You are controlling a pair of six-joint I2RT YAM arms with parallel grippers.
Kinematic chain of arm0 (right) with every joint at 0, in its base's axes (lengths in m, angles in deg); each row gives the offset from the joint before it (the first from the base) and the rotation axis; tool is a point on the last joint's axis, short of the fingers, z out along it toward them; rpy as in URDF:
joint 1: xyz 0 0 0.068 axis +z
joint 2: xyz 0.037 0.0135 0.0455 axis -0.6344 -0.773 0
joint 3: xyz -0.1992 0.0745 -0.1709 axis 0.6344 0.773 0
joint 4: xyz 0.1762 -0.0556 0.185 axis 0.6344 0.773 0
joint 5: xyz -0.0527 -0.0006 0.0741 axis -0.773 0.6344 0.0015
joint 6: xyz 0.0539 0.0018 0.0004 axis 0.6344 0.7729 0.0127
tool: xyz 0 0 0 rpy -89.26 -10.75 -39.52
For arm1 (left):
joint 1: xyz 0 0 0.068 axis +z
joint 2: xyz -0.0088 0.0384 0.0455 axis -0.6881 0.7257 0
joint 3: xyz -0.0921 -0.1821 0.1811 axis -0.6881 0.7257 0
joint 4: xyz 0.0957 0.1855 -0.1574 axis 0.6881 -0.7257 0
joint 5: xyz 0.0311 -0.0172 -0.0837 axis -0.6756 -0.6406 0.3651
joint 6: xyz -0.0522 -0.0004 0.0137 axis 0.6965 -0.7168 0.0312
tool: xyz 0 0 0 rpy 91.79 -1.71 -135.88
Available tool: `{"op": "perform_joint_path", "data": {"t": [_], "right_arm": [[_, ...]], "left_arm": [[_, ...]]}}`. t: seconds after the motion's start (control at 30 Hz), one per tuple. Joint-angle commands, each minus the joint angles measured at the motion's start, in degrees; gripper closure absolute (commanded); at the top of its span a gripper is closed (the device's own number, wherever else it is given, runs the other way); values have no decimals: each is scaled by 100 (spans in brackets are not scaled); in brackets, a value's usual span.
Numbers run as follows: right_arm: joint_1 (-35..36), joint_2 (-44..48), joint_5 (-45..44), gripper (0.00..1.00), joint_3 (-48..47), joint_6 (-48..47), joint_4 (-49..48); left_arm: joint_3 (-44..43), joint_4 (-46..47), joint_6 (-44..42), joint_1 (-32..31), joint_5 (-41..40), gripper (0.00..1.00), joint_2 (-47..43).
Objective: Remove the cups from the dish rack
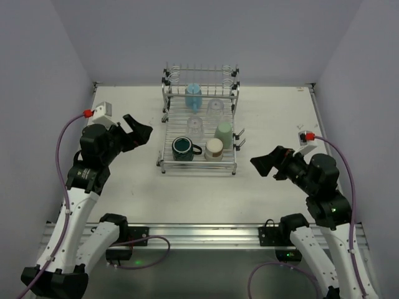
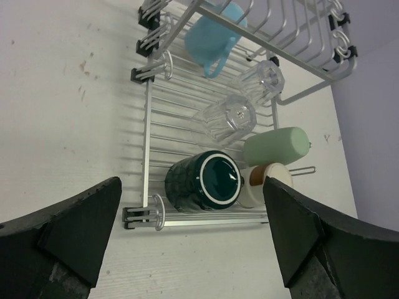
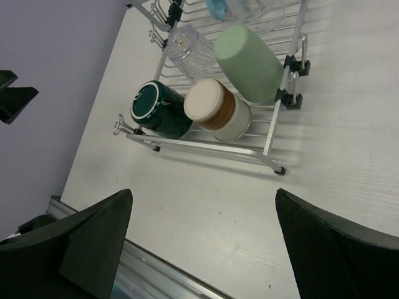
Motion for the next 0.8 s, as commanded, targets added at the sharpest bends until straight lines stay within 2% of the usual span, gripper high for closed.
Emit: {"op": "perform_joint_path", "data": {"t": [0.0,0.1,0.13,0.17,0.23,0.33,0.57,0.77], "right_arm": [[167,-348,56,1,-14,-114,-243],[579,-961,13,1,-172,-123,-472],[772,-1147,-388,1,-277,-114,-498],[1288,-1367,-688,1,-504,-122,-551],[1931,-2166,-1433,1,-1056,-192,-386],[2285,-3323,-1971,1,-1839,-368,-227],[2356,-5101,-2632,1,-3019,-878,-139],[2488,-6069,-2905,1,-3503,-1001,-42]], "left_arm": [[-226,73,-449,-28,577,0,14],[-130,241,-502,-124,940,0,304],[-129,249,-528,-186,906,0,470],[-112,241,-572,-308,731,1,524],[-68,250,-547,-440,555,1,559],[46,363,-407,-450,474,1,463],[204,505,-423,-459,835,1,331],[336,504,-502,-459,818,1,252]]}}
